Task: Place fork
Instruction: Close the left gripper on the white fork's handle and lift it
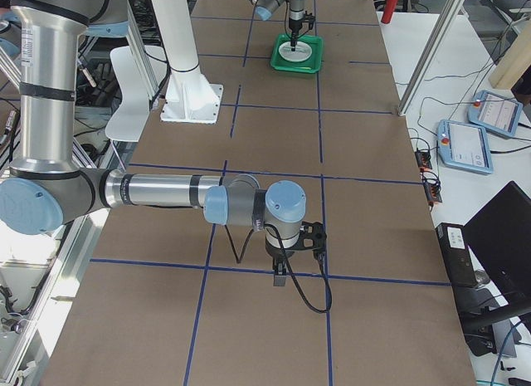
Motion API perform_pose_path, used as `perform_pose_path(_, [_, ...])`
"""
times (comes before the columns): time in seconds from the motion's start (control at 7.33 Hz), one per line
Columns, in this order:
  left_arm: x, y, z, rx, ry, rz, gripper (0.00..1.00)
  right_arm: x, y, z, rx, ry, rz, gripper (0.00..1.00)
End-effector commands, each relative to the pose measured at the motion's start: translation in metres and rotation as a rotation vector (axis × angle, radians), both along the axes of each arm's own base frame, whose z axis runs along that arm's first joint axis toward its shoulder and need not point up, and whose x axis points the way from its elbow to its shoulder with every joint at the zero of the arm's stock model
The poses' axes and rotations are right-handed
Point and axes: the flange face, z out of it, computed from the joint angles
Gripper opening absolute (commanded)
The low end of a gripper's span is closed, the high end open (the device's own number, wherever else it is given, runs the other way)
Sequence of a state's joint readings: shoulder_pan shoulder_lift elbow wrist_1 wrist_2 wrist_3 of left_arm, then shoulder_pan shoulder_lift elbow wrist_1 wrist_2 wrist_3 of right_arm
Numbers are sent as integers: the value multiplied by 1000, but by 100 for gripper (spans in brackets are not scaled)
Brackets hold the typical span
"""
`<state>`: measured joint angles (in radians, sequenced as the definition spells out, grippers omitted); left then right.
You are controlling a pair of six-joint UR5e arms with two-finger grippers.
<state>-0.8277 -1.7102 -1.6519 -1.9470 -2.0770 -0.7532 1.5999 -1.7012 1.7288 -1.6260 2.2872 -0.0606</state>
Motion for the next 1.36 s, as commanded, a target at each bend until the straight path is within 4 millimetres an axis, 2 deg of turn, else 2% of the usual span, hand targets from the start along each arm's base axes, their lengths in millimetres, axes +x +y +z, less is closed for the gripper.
perform_pose_path(0.0, [2, 1, 1, -2, -2, 4, 64, 0, 0, 0, 1, 0, -1, 100])
perform_pose_path(0.27, [3, 2, 6, -12, -8, 5, 64, 0, 0, 0, 1, 0, -1, 100])
perform_pose_path(0.41, [3, 2, 7, -13, -8, 4, 49, 0, 0, 0, 1, 0, -1, 100])
perform_pose_path(0.55, [3, 2, 5, -12, -5, 5, 18, 0, 0, 0, 0, 0, 1, 100])
perform_pose_path(0.68, [3, 2, 2, -7, -1, 5, 0, 0, 0, 0, 1, 0, -1, 100])
perform_pose_path(1.23, [6, 10, -8, -59, 60, 60, 0, 0, 0, 0, 0, 0, 1, 100])
